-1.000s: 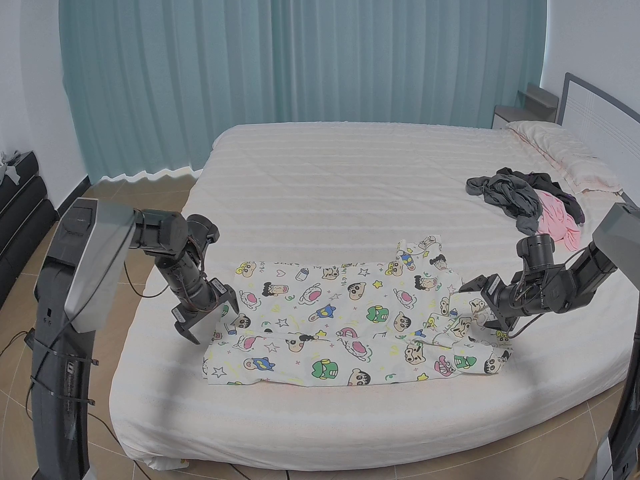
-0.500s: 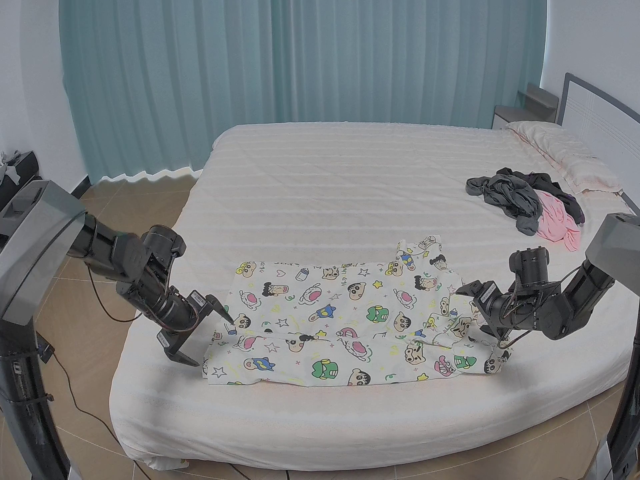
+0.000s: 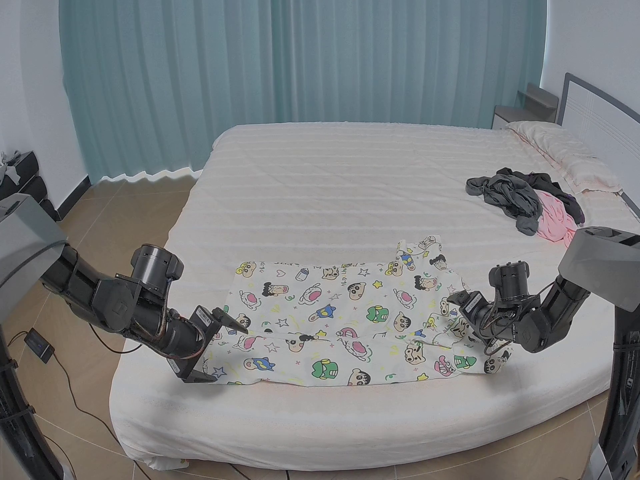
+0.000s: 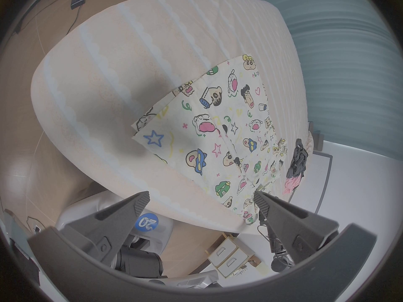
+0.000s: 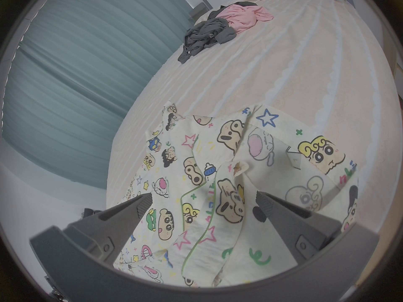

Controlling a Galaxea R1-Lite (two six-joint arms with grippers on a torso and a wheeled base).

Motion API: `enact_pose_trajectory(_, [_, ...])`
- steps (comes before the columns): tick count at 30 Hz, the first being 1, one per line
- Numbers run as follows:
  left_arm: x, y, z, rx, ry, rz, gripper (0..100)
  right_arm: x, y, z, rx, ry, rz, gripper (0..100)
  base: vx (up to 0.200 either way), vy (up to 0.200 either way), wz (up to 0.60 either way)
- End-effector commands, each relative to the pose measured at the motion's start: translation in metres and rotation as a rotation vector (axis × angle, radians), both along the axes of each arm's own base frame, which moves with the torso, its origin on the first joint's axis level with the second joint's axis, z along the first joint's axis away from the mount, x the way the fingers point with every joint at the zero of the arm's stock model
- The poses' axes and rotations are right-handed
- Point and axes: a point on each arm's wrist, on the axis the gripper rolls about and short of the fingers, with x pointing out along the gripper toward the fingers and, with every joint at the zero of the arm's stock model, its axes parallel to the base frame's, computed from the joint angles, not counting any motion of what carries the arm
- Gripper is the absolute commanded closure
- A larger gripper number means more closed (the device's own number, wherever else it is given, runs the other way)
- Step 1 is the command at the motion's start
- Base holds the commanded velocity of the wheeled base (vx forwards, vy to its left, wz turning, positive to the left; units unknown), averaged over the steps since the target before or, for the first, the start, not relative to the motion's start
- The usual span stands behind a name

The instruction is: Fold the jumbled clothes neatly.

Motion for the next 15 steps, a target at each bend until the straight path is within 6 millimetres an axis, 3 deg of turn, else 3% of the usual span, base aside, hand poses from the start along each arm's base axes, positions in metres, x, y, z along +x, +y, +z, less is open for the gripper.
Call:
enact_pose_trajectory(1, [-0.0019,-0.0007,0.0026,-0.002,-0.007,-0.003,0,0.0049,0.0009,-0.0078,-0.003,0.009,0.001,0,0.000,0.000,0.00])
enact_pose_trajectory(6, [-0.0019,-0.0007,0.0026,-0.002,-0.007,-0.003,0,0.0084,0.0010,-0.0132,-0.008,0.013,0.002,0,0.000,0.000,0.00])
enact_pose_trajectory(7, [-0.0022,-0.0006,0.0023,-0.001,-0.006,-0.003,0,0.0100,0.0013,-0.0137,-0.010,0.010,0.004,100,0.000,0.000,0.00])
enact_pose_trajectory(15, [-0.0024,-0.0006,0.0017,-0.001,-0.013,-0.004,0,0.0036,-0.0057,-0.0116,-0.024,0.019,-0.023,100,0.000,0.000,0.00])
